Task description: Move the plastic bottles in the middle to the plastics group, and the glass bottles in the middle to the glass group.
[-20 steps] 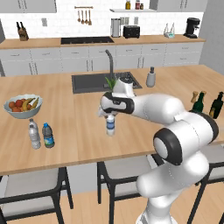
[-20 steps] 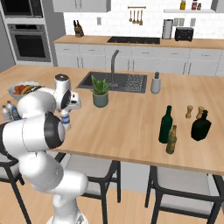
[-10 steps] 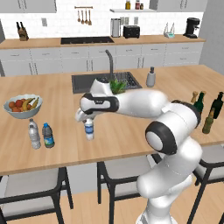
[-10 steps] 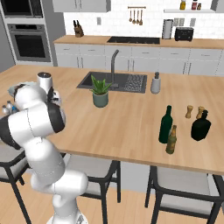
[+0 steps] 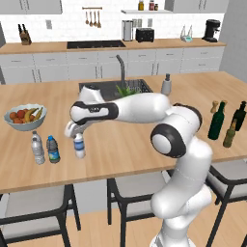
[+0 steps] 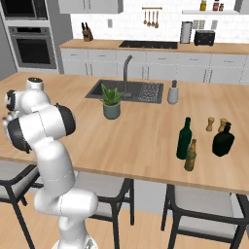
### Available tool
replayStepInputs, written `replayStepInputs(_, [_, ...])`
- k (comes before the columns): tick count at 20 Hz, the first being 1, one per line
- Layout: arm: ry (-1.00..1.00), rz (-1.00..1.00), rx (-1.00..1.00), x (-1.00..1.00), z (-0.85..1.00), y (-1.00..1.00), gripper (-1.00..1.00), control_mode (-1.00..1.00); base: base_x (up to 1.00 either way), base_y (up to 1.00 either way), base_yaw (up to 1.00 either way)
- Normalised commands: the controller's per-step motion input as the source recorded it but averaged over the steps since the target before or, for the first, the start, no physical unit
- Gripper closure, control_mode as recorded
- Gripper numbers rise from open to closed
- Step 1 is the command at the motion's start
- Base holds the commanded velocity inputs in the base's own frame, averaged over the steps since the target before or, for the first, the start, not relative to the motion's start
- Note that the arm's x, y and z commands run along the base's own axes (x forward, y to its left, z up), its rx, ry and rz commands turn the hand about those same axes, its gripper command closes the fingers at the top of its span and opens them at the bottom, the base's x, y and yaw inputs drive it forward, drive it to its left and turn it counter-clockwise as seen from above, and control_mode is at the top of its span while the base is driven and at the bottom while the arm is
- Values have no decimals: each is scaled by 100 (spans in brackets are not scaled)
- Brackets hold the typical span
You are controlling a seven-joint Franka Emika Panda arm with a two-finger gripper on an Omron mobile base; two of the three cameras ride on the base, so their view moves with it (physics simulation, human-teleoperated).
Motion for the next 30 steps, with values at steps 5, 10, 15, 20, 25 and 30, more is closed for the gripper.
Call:
replayStepInputs(5, [0, 43, 0, 0, -1, 38, 100, -100, 0, 0, 0])
replayStepInputs(10, [0, 30, 0, 0, -11, 47, 100, -100, 0, 0, 0])
replayStepInputs(15, [0, 10, 0, 9, -10, 20, 100, -100, 0, 0, 0])
replayStepInputs(20, [0, 1, 1, 23, -16, 0, 100, -100, 0, 0, 0])
replayStepInputs(25, [0, 0, 2, 24, -13, 2, 100, -100, 0, 0, 0])
replayStepInputs(30, [0, 0, 0, 27, -12, 2, 100, -100, 0, 0, 0])
